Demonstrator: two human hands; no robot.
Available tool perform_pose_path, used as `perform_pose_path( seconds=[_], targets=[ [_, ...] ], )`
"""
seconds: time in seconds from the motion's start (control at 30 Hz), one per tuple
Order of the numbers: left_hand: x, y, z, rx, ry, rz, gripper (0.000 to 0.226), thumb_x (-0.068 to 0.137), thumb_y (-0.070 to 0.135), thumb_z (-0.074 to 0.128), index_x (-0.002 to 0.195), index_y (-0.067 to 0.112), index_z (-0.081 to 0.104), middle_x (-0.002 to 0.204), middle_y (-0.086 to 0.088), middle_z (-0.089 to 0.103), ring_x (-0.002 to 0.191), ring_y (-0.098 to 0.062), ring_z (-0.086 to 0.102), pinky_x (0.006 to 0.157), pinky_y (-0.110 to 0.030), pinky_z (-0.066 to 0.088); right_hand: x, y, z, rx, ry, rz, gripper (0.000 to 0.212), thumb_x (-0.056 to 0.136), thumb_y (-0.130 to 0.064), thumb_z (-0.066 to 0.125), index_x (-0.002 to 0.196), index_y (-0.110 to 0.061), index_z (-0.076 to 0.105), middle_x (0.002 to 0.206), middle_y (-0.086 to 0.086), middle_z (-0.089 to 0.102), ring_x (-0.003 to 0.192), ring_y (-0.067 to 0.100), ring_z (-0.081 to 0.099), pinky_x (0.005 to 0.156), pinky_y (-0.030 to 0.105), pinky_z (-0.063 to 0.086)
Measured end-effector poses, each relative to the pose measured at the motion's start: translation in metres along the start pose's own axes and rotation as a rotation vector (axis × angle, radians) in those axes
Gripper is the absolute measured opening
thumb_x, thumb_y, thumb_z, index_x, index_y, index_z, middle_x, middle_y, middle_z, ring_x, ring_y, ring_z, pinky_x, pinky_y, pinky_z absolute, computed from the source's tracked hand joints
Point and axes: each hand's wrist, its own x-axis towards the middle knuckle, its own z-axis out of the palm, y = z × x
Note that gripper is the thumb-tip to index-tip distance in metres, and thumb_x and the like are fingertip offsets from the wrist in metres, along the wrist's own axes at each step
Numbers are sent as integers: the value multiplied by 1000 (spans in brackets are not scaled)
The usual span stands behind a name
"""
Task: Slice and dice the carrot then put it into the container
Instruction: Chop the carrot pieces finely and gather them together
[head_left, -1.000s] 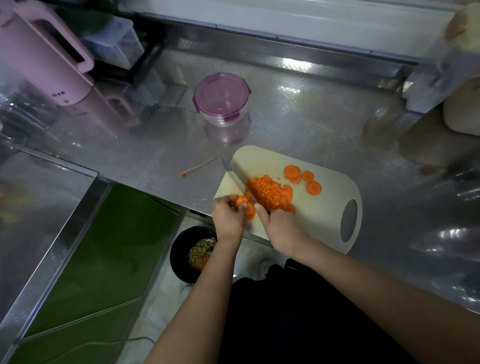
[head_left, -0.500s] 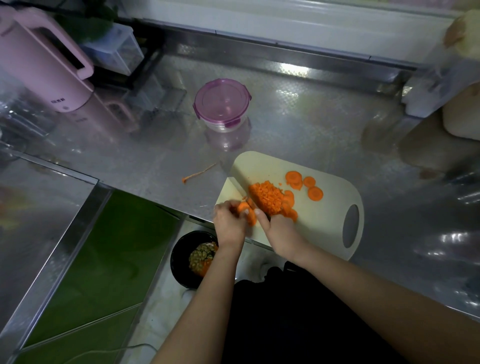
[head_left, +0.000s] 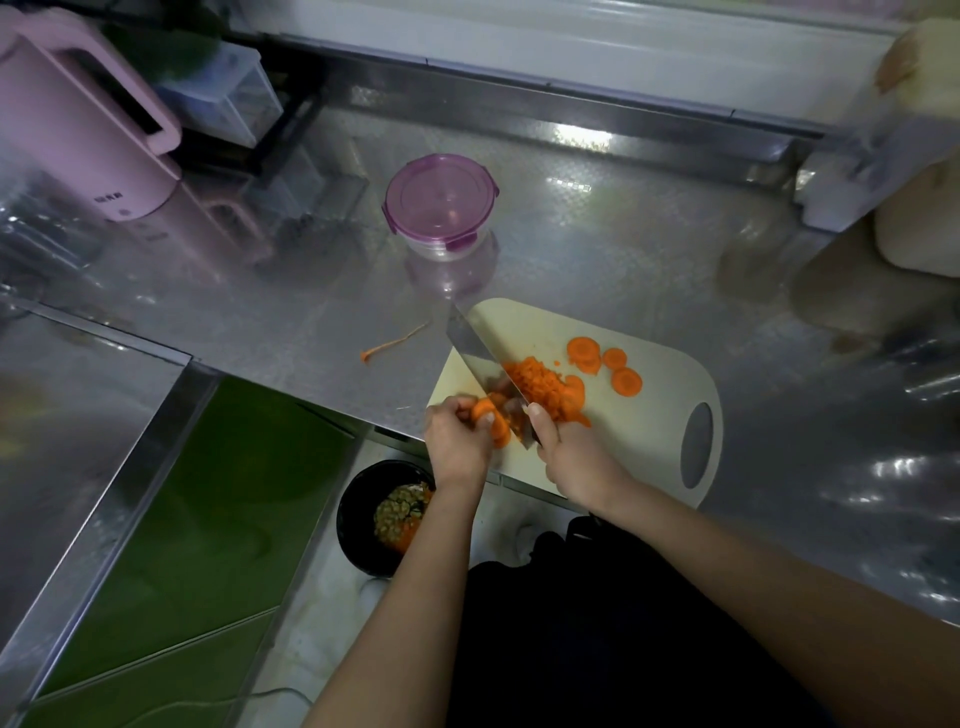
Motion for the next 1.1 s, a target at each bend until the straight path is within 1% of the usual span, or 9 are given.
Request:
perform_pose_path(
  seconds=[0.2,0.27,0.3,0.33,0.4,0.5,0.87,1.0,1.1],
  targets=[
    [0,1,-1,9,-2,10,17,82,14,70,98,12,66,109,-10,62,89,-14,58,82,-20,42,2,-3,2,-71,-23,23,63,103,-40,20,54,-11,45,51,3,37,50,15,37,49,21,25],
    [0,2,-1,9,-11,3,17,82,14,70,98,12,66,109,-9,61,86,-12,56,81,-20,42,1,-5,0,-39,-39,87,52,104,-33,19,101,-3,62,66,5,45,56,14,40,50,18,27],
    [0,3,-1,9,-16,3,17,82,14,70,98,12,66,109,-9,62,85,-12,56,81,-20,42,2,-4,1,-33,-39,96,48,104,-31,21,121,0,54,77,7,48,63,16,43,56,19,32],
    [0,3,-2,13,-20,6,16,81,13,71,97,12,66,108,-10,62,85,-13,57,80,-20,43,2,-3,2,-38,-45,83,51,103,-34,22,123,2,52,83,9,49,72,20,47,65,23,36],
    [1,4,-3,12,-26,20,13,80,11,71,91,12,65,104,-10,63,84,-15,58,77,-20,42,1,-3,6,-107,-43,40,61,102,-43,22,89,2,62,75,10,52,79,24,52,72,27,37],
    [0,4,-5,1,-27,45,11,78,8,71,83,14,63,100,-12,64,82,-15,58,73,-19,41,3,-3,15,-162,-5,27,62,100,-47,23,54,-9,41,57,7,43,71,26,50,68,28,35],
    [0,4,-7,14,-42,44,15,78,7,70,86,17,60,102,-10,63,82,-13,55,74,-17,39,7,-5,13,-111,6,34,59,101,-46,25,54,-13,40,59,8,49,70,28,55,66,29,39],
    [-1,4,-5,9,-36,11,25,81,9,69,104,11,58,110,-10,58,87,-11,50,79,-13,36,8,-6,4,-62,8,57,64,102,-44,23,48,-12,36,50,4,42,50,14,42,52,25,28],
    [-1,3,-5,11,-36,25,19,81,9,69,95,15,58,108,-11,59,87,-13,52,82,-19,40,6,-6,4,-29,33,39,65,101,-46,24,46,-13,36,48,2,41,49,13,41,49,21,26]
  ],
)
